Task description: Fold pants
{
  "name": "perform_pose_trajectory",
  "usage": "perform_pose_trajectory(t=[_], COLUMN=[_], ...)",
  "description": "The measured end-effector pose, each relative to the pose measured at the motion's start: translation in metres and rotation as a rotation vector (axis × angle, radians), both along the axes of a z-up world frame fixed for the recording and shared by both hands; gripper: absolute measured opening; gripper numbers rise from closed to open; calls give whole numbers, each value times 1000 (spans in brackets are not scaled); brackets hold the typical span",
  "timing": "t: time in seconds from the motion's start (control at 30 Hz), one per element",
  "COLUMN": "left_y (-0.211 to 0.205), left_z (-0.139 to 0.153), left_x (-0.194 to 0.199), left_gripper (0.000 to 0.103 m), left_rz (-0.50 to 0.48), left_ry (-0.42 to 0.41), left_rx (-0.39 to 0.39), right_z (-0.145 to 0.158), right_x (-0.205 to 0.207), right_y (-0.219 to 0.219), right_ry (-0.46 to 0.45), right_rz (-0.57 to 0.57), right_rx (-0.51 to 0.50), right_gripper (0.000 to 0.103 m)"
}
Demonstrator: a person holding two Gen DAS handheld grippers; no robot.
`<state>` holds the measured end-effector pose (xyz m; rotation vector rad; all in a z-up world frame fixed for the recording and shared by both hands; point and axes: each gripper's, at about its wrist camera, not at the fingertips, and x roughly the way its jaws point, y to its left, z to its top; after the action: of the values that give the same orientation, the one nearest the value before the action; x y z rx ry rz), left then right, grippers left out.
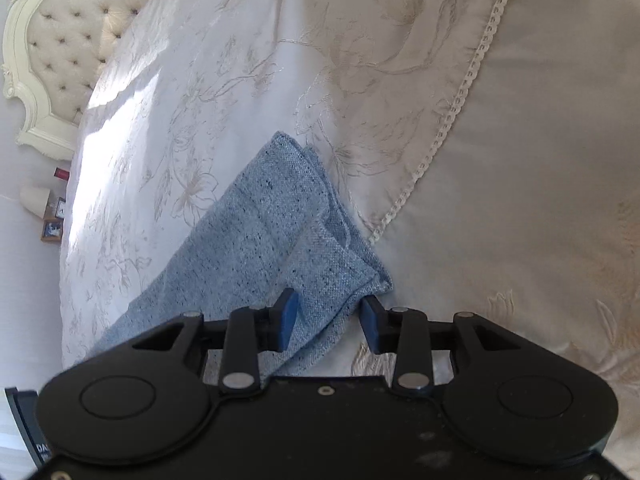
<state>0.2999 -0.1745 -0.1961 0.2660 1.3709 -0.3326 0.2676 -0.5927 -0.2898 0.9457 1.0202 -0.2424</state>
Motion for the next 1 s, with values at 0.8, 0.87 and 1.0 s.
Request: perform_pose_trajectory(t=[0.8,0.87,1.0], left_y=[2,3,5], left_z=[0,0,1], left_x=[-3,-3,-2], left_gripper=[31,31,31], left_rz=[-6,-4,3], left_ry=[-14,-14,-16], left_rx=[2,-1,-6], right_z=[4,3,1], right_x=[15,23,26], right_y=[-11,-14,-13], right_ry=[-84,-77,-43], right_rz=[-79,-45,14], right_rx=[-86,-72,-49], right_gripper=[39,39,39])
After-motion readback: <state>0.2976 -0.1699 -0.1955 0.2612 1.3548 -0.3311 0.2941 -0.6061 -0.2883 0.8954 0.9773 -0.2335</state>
